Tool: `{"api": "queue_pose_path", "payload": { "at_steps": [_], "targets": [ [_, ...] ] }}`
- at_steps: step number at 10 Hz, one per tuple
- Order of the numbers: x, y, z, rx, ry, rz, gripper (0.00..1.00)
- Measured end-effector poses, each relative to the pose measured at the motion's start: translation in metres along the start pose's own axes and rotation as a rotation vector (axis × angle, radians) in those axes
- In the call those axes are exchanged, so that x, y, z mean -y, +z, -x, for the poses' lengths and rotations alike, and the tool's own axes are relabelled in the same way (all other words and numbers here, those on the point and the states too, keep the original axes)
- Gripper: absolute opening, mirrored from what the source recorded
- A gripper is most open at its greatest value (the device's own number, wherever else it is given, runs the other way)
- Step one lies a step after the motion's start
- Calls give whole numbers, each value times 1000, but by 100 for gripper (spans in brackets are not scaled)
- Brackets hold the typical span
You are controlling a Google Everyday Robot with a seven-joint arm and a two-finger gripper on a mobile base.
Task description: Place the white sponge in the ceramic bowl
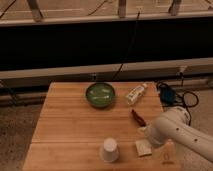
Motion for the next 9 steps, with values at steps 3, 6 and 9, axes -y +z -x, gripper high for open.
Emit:
{"api": "queue_pose_path", "payload": {
  "at_steps": [3, 6, 9],
  "targets": [
    [-6, 25, 3, -2, -21, 26, 80],
    [-9, 39, 1, 6, -15, 40, 72],
    [-9, 45, -4, 15, 5, 43, 40]
  ]
}}
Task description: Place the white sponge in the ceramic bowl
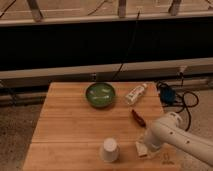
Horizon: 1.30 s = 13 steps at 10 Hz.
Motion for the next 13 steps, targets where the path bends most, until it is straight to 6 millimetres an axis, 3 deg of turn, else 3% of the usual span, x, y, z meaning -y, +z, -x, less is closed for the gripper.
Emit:
{"api": "queue_pose_path", "payload": {
  "at_steps": [3, 5, 13],
  "targets": [
    [0, 4, -2, -4, 1, 13, 12],
    [1, 5, -3, -2, 0, 21, 0],
    [32, -20, -17, -12, -2, 5, 0]
  ]
}}
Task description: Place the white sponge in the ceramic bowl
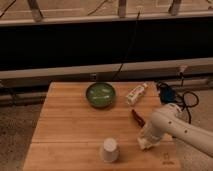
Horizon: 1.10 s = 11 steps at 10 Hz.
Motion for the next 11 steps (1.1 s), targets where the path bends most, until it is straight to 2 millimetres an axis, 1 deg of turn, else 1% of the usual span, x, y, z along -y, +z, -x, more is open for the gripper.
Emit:
{"api": "queue_pose_path", "payload": {
  "at_steps": [1, 3, 6, 7, 10, 11],
  "targets": [
    [4, -2, -1, -1, 0, 0, 0],
    [19, -10, -5, -5, -5, -3, 0],
    [39, -21, -5, -18, -15, -8, 0],
    [46, -25, -7, -21, -14, -13, 0],
    [80, -38, -6, -27, -37, -23, 0],
    [85, -42, -5, -30, -42, -23, 0]
  ]
}}
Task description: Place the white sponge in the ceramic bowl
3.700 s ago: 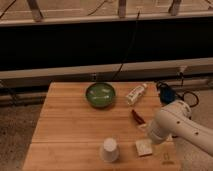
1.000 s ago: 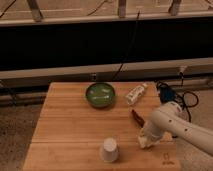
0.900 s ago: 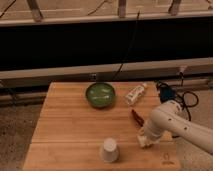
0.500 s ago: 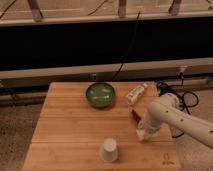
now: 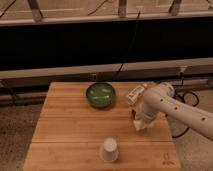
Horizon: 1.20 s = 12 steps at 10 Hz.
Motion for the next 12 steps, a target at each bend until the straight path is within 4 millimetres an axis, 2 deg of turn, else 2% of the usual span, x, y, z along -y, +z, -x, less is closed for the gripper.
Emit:
{"api": "queue_pose_path", "payload": {
  "at_steps": [2, 5, 8, 12],
  "targets": [
    [10, -6, 3, -8, -12, 2, 0],
    [44, -22, 9, -17, -39, 1, 0],
    [52, -27, 12, -28, -50, 6, 0],
    [107, -38, 27, -30, -82, -7, 0]
  ]
}}
